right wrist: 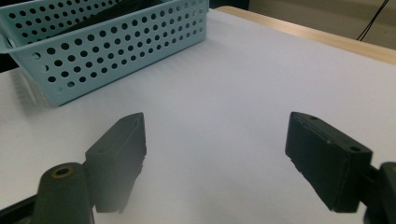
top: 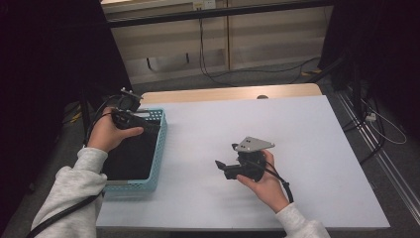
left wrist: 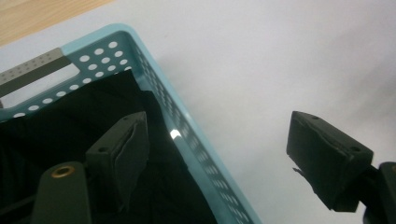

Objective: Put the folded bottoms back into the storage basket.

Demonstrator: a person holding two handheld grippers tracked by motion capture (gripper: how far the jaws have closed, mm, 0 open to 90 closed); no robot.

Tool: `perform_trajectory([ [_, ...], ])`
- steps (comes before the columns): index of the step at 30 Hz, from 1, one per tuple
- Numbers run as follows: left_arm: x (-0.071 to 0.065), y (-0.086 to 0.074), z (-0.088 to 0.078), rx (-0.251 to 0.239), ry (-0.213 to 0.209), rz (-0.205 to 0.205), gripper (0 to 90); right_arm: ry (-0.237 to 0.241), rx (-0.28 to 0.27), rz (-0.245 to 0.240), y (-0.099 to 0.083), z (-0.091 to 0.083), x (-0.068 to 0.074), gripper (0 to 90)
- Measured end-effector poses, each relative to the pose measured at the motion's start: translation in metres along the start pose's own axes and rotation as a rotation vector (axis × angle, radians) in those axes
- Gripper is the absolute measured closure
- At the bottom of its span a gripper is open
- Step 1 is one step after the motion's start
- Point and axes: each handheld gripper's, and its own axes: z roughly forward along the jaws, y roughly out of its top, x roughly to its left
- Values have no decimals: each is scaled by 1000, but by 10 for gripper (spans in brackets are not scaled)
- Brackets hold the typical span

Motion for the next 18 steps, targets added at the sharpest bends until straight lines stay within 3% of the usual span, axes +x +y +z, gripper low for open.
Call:
perform_trajectory([
  [18, -15, -9, 14, -9, -42, 27, 201, -9, 7, 24, -11, -13, -13, 197],
])
